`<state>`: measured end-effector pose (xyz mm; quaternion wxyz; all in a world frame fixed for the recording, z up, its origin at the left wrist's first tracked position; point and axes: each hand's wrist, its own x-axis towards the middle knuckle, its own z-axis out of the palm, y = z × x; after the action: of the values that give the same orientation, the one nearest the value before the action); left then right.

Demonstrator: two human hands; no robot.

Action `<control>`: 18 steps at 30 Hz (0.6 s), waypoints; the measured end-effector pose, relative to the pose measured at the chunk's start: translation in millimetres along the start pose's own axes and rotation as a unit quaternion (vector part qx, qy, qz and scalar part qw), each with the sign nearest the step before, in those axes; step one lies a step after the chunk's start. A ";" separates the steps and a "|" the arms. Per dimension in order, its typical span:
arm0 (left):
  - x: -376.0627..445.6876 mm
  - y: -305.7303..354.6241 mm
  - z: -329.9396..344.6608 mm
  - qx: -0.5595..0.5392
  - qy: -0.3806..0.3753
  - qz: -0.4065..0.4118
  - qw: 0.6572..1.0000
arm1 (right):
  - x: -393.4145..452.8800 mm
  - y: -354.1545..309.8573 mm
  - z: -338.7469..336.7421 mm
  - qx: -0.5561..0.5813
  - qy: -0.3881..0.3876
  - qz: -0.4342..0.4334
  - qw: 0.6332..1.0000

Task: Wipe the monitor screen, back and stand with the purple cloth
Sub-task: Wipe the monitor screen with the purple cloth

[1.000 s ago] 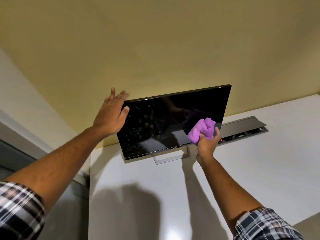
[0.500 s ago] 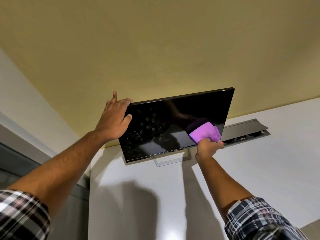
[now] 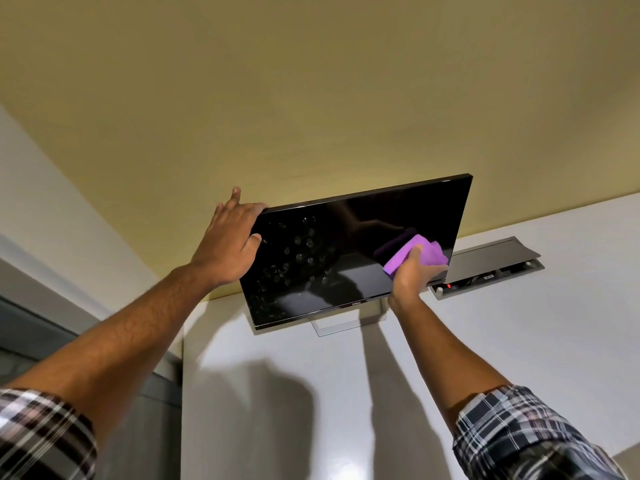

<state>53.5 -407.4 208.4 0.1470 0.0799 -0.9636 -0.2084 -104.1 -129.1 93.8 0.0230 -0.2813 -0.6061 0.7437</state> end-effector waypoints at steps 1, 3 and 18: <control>0.9 0.6 -0.4 -0.004 -0.002 -0.001 1.000 | -4.7 -4.6 6.8 -0.010 0.002 -0.010 1.000; 2.7 1.4 -1.7 -0.011 -0.011 -0.004 1.000 | -12.9 -9.8 20.1 -0.022 -0.002 -0.043 0.999; 7.3 -10.4 -0.4 -0.019 -0.038 0.005 0.999 | -111.3 10.3 72.3 -0.210 -0.189 -0.475 0.833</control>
<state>47.7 -418.4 206.2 0.1132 0.0641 -0.9649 -0.2283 -39.6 -237.8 135.6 0.1988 0.1897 -0.7991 0.5347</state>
